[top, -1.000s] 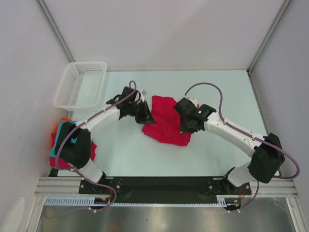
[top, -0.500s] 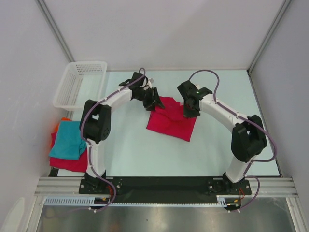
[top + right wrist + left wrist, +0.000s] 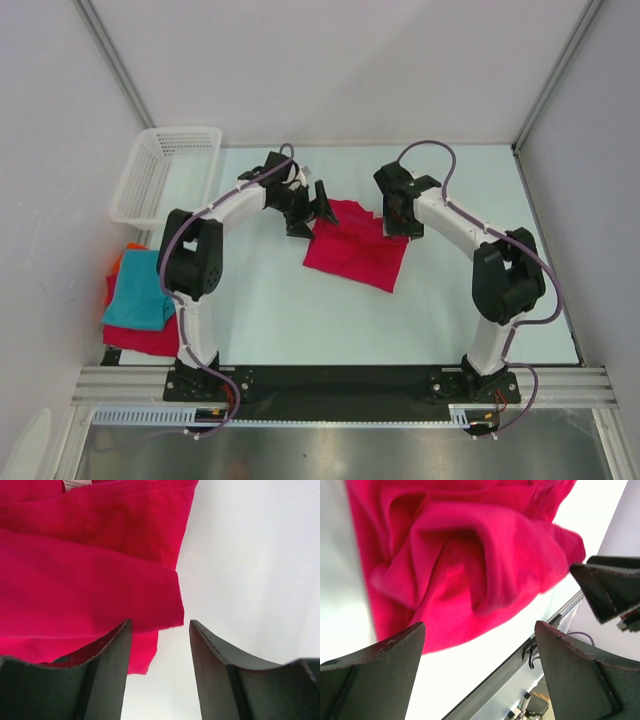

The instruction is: Fold and stack the t-shirts

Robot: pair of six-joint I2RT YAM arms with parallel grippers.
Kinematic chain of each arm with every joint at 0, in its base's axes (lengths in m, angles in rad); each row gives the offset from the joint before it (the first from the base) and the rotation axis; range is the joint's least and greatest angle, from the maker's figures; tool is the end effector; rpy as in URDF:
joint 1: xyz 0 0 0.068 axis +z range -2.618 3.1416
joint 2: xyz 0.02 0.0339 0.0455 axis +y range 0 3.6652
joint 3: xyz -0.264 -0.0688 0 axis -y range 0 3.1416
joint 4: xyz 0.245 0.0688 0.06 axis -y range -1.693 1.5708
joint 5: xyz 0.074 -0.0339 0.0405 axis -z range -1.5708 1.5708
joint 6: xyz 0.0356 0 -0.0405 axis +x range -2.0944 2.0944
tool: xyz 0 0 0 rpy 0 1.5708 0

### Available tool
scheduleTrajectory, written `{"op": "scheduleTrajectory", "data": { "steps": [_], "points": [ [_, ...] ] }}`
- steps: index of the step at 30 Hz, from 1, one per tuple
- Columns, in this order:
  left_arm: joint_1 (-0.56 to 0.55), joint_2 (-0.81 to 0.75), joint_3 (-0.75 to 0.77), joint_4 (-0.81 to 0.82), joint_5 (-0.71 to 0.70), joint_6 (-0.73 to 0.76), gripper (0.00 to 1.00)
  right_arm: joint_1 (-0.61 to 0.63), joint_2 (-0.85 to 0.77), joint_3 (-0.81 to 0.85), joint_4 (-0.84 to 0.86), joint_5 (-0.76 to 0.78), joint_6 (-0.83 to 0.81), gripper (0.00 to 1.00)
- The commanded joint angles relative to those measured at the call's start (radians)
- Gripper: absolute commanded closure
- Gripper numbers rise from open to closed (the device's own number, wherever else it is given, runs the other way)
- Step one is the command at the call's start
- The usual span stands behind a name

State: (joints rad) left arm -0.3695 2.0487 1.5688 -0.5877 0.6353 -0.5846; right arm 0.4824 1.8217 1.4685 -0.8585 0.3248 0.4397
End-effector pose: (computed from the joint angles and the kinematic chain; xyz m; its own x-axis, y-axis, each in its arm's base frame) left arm 0.3989 -0.1771 0.1981 -0.9889 -0.0933 -0.1152 0.0141 0.7143 -0.6997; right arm 0.3366 0.1635 0.2399 -0.8953 -0.0135 -0.4452 0.0451 0.9917 -0.1208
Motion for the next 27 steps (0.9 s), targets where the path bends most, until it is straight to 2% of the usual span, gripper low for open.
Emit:
{"op": "scheduleTrajectory", "data": {
  "steps": [1,10,18,24,27],
  "points": [
    [0.011,-0.159,-0.055,0.0,-0.042,0.037,0.04,0.012,-0.097,0.044,-0.01,0.026,0.001,0.46],
    [0.012,-0.288,-0.245,0.077,-0.052,0.019,0.04,0.058,-0.154,-0.028,0.009,0.019,0.028,0.45],
    [0.011,-0.324,-0.335,0.124,-0.034,0.012,0.04,0.03,0.002,-0.05,0.088,-0.009,-0.008,0.45],
    [0.011,-0.393,-0.401,0.124,-0.045,0.019,0.04,-0.022,0.239,0.139,0.111,0.0,-0.071,0.45],
    [0.011,-0.442,-0.447,0.137,-0.049,0.008,0.04,-0.044,0.342,0.323,0.078,0.034,-0.104,0.45]
  ]
}}
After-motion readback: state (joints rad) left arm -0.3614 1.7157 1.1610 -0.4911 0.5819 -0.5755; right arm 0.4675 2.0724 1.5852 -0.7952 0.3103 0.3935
